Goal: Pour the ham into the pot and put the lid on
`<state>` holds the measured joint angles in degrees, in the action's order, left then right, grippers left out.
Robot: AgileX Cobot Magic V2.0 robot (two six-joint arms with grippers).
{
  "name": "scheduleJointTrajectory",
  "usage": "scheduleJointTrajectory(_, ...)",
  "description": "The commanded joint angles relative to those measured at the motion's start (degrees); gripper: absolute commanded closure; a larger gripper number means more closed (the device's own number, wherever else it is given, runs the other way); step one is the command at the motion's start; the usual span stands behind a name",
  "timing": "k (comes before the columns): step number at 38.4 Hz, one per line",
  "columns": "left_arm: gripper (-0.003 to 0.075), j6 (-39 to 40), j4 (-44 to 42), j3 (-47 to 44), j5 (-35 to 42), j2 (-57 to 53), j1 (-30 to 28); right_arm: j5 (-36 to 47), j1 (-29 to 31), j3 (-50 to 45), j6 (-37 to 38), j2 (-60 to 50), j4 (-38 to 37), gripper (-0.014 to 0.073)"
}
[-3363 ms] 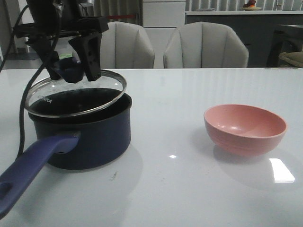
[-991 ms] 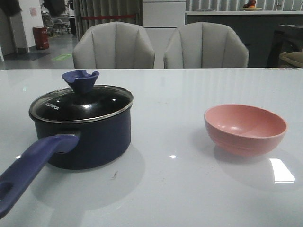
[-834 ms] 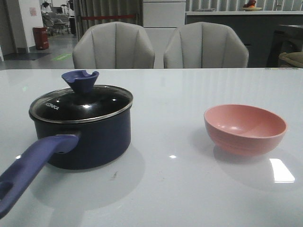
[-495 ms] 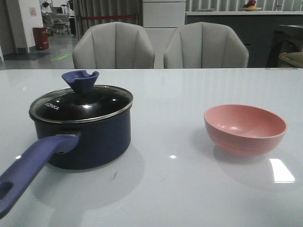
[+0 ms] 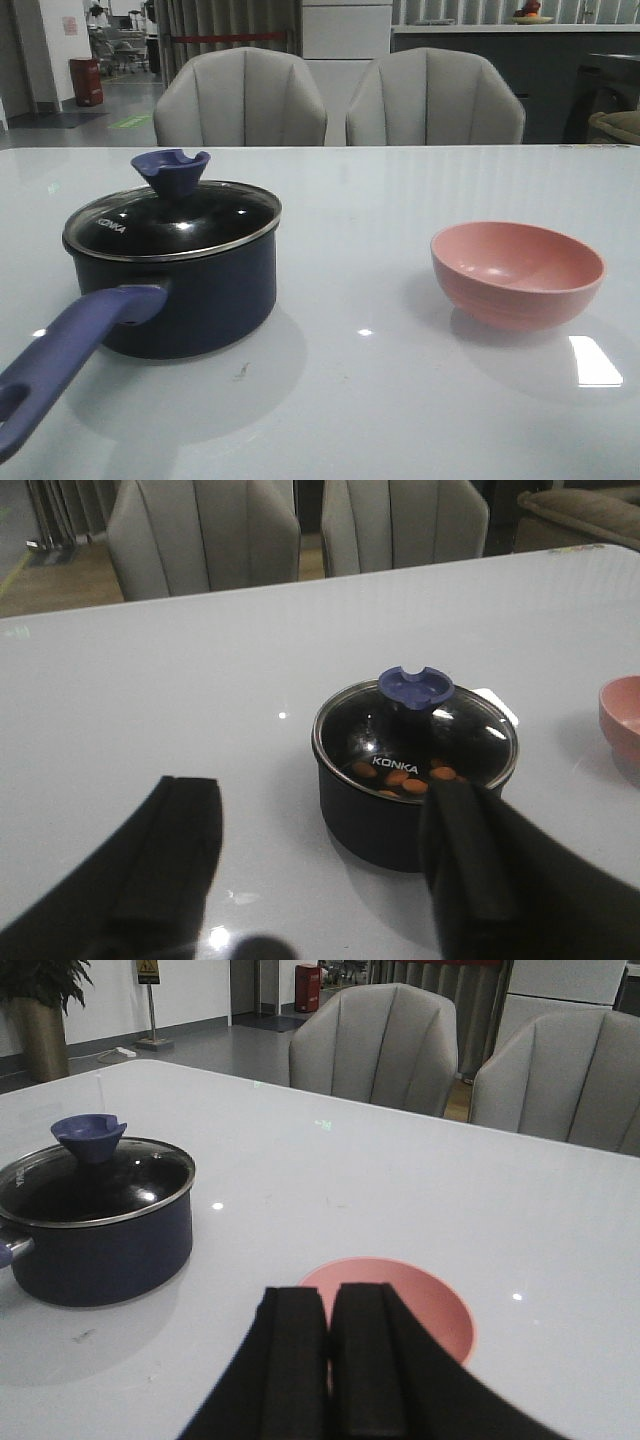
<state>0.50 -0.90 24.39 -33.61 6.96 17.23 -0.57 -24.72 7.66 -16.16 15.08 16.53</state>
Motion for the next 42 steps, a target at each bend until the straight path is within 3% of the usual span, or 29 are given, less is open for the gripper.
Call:
scheduleJointTrajectory(1, 0.0441, 0.06, -0.48, -2.62, 6.86, -4.88, -0.02, 4.17, -0.17, 1.66, -0.28, 0.27, -0.14, 0.0425)
scheduleJointTrajectory(5, 0.0618, 0.06, -0.48, -4.36, 10.98, -7.96, -0.02, 4.17, -0.17, 1.66, -0.28, 0.27, -0.14, 0.0425)
scheduleJointTrajectory(28, 0.06, 0.06, 0.9, -5.53, 11.93, -7.97, -0.02, 4.17, -0.17, 1.66, -0.28, 0.27, -0.14, 0.0425)
scheduleJointTrajectory(34, 0.06, 0.06, 0.9, -12.15, 23.05, -8.1, -2.64, 4.17, -0.17, 1.66, -0.28, 0.27, -0.14, 0.0425)
scheduleJointTrajectory(37, 0.06, 0.06, 0.9, -17.98, 30.86, -8.1, -7.86, 4.17, -0.17, 1.66, -0.28, 0.27, -0.14, 0.0425)
scheduleJointTrajectory(42, 0.06, 0.74, 1.82, -25.24, 37.35, -8.22, -15.6, 4.17, -0.17, 1.66, -0.28, 0.27, -0.14, 0.0425)
